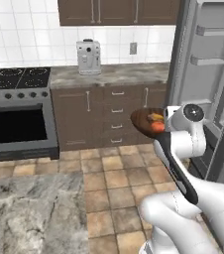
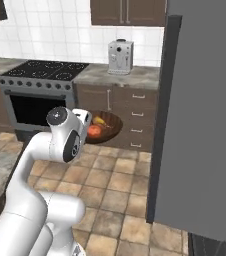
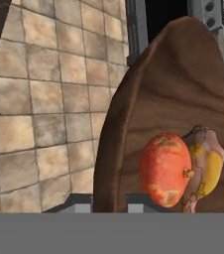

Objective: Pick the chicken drumstick and squash from their plates and place them in the bowl. Then put the bowl in the fridge.

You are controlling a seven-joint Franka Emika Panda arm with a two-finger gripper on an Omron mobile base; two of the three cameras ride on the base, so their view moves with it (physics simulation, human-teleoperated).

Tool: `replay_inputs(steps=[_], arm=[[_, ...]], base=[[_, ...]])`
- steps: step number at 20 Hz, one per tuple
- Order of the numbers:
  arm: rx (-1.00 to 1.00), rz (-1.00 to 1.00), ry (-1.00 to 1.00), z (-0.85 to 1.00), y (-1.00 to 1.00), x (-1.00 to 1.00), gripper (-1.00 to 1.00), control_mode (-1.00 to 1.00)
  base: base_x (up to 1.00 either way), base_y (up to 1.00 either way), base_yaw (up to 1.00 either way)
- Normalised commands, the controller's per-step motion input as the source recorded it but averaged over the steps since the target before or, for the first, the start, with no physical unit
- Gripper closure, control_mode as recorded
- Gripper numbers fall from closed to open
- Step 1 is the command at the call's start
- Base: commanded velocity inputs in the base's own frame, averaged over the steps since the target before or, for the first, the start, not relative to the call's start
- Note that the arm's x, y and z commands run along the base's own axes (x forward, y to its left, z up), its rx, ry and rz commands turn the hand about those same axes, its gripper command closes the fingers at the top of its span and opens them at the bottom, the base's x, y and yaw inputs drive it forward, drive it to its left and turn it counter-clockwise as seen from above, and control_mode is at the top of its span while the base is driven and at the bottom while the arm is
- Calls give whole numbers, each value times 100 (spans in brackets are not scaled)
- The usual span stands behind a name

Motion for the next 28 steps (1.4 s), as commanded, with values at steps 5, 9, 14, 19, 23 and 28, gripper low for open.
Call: replay_inputs(steps=[5,9,14,19,23,28], arm=[[0,0,0,0,0,0,100,100],[0,0,0,0,0,0,100,100],[0,0,0,0,0,0,100,100],[0,0,0,0,0,0,100,100],[0,0,0,0,0,0,100,100],[0,0,0,0,0,0,100,100]], base=[[23,-41,51],[17,-51,36],[12,-54,19],[45,-16,8],[67,-6,7],[66,-2,3]])
